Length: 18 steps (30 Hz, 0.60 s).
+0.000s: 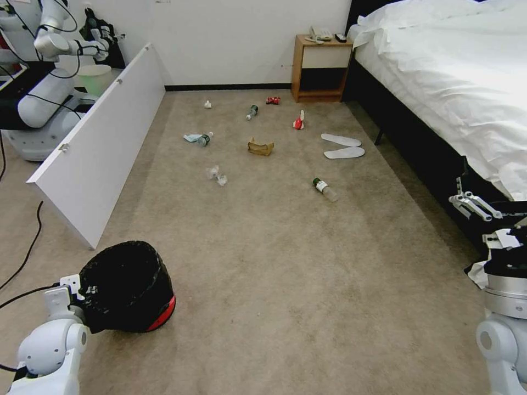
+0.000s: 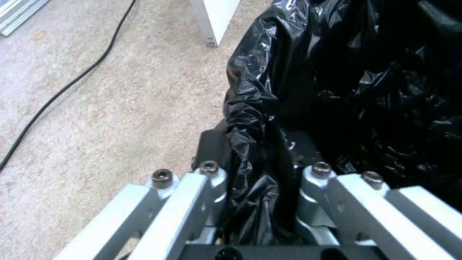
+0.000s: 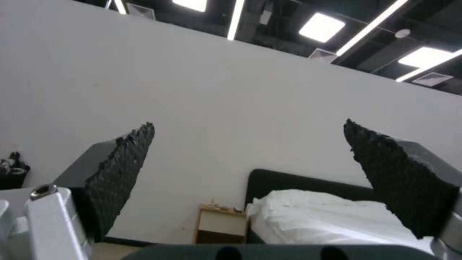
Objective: Pick up the trash bin, then pick up the garbage from the floor and place it into the trash bin.
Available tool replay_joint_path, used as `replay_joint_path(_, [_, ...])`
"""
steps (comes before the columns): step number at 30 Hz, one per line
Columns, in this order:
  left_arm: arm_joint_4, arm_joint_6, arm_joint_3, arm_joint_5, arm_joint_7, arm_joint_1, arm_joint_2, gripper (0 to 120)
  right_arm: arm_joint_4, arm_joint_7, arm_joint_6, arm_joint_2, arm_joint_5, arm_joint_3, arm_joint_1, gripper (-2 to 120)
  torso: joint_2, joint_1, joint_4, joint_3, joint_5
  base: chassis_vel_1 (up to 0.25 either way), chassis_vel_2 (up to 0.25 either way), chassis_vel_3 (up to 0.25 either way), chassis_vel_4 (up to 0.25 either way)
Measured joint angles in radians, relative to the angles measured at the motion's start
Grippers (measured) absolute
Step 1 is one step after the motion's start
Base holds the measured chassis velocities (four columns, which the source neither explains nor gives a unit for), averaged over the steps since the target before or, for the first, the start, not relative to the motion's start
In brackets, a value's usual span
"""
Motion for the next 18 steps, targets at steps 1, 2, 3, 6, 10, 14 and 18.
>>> replay_joint_path(1, [0.002, -0.001, 0.0, 0.0, 0.001, -0.001, 0.0, 14, 0.0, 0.0, 0.0, 0.0, 0.0, 0.0, 0.0, 100, 0.0, 0.0, 0.0, 0.0, 0.0, 0.0, 0.0, 0.0, 0.0])
replay_joint_path(2, [0.002, -0.001, 0.0, 0.0, 0.001, -0.001, 0.0, 14, 0.0, 0.0, 0.0, 0.0, 0.0, 0.0, 0.0, 100, 0.0, 0.0, 0.0, 0.0, 0.0, 0.0, 0.0, 0.0, 0.0])
replay_joint_path(3, [0.003, -0.003, 0.0, 0.001, 0.002, -0.001, -0.001, 14, -0.001, 0.0, 0.0, 0.001, 0.0, 0.0, 0.0, 100, 0.0, 0.0, 0.0001, 0.0, -0.0001, 0.0, 0.0, 0.0, 0.0])
replay_joint_path(6, [0.007, -0.007, 0.001, 0.002, 0.004, -0.002, -0.001, 14, -0.001, 0.0, 0.0, 0.001, 0.0, 0.0, 0.0, 100, 0.0, 0.0, 0.0001, 0.0, -0.0003, 0.0, 0.0, 0.0, 0.0])
replay_joint_path(10, [0.006, -0.021, 0.001, -0.009, 0.003, -0.002, -0.002, 14, -0.001, 0.0, 0.0, 0.001, 0.0, 0.0, 0.0, 100, 0.0, 0.0, 0.0, 0.0, -0.0006, 0.0, 0.0, 0.0, 0.0])
replay_joint_path(14, [-0.028, -0.033, 0.004, -0.062, -0.007, 0.011, -0.007, 11, -0.001, -0.001, -0.001, 0.001, -0.002, 0.0, 0.0, 100, 0.0, 0.0, 0.0001, 0.0, -0.0015, 0.0, 0.0, 0.0, 0.0])
replay_joint_path(18, [-0.107, -0.034, 0.014, -0.132, -0.013, 0.023, -0.012, 4, -0.001, -0.001, -0.002, 0.002, -0.008, -0.002, 0.0, 100, 0.0, 0.0, -0.0015, 0.0, -0.0024, 0.0, 0.0, 0.0, 0.0])
